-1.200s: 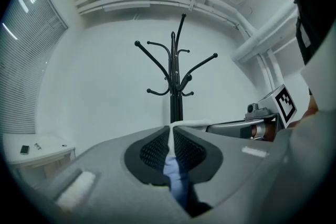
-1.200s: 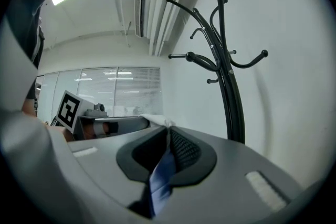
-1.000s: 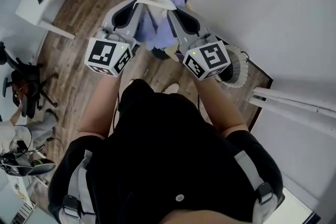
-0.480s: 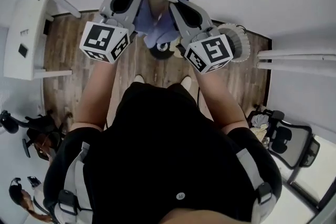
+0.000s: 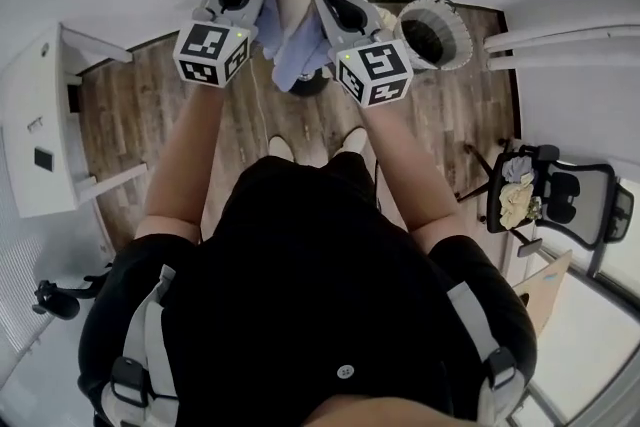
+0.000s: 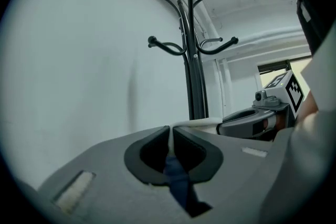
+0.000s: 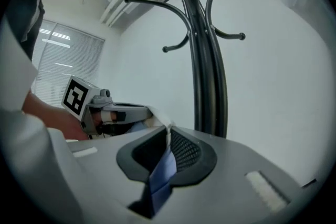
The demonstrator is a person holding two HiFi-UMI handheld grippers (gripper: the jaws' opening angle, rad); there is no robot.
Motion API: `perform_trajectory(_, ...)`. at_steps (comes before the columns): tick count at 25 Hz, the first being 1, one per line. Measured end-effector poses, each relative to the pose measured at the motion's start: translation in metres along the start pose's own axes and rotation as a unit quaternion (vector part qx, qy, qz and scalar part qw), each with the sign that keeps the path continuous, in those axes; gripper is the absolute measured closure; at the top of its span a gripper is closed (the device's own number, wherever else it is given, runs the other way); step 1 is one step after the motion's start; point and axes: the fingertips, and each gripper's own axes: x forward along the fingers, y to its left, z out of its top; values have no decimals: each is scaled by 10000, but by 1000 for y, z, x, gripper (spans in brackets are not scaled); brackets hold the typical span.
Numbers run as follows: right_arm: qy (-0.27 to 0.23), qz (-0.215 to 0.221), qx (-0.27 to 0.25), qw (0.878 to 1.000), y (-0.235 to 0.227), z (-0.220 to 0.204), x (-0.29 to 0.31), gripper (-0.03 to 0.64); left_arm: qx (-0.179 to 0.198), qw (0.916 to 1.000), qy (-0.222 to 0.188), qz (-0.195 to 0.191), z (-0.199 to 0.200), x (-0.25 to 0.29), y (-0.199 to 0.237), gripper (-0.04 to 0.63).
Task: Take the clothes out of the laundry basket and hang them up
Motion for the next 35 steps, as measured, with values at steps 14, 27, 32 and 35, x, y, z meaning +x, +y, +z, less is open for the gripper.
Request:
perform_trajectory(14,503,-868,305,9945,-30,-102,11,581,-322,9978,415,-405,-117,51,-5,580)
perform_trajectory(27,385,-979,154,9943,-20,-128,3,586,-191,9928,847,-824,-171,45,-25,580)
perform_trajectory(32,322,-918,355,9946,-20,-129,2,567,-359,9928,808,-802,-173,39,-21,546)
perform_trajectory(35,291,-836,450,9951,-17,-128,-1,509,-601,9920,852,-717,-177,31,-16,495)
